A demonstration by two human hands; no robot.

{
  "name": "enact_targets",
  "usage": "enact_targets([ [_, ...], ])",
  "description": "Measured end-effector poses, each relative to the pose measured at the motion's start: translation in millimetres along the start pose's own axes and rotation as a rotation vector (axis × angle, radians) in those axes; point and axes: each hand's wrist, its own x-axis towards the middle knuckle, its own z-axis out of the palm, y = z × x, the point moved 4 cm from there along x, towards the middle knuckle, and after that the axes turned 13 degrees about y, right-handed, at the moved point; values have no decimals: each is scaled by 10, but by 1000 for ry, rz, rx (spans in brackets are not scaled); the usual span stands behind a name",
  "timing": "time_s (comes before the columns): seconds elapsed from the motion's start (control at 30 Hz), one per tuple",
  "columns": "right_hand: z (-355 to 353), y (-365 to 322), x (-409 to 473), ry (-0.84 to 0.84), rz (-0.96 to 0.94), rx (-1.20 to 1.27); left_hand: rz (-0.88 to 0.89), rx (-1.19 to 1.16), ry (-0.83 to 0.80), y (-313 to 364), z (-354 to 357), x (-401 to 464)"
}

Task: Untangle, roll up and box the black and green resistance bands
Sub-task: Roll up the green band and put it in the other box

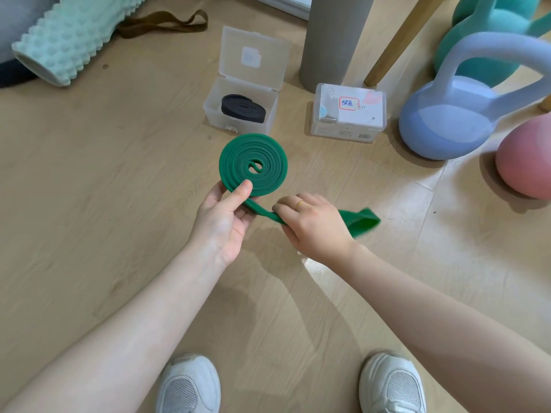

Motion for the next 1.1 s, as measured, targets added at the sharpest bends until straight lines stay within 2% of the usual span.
enact_targets([
  [0.1,122,79,-104,-296,358,408,13,3,17,14,-28,23],
  [0.17,156,69,-149,-421,398,461,14,39,67,-12,-58,28],
  [0.3,117,162,-183,-542,437,476,-40,165,153,-68,-185,34],
  [0.4,32,281,-144,-521,552,561,-100,330,120,-70,-266,42],
  [0.53,-53,392,-119,-521,670,611,-131,593,-18,-72,-291,33],
  [0.8,-39,375,-201,-567,552,517,-142,876,-179,-101,-237,54],
  [0.9,-36,323,-255,-520,535,532,-130,1001,-213,-53,-186,63],
  [1.0,-67,273,-262,-471,544,544,-129,1066,-220,18,-127,85],
  [1.1,-103,257,-207,-361,606,587,-85,928,-158,18,-106,90],
])
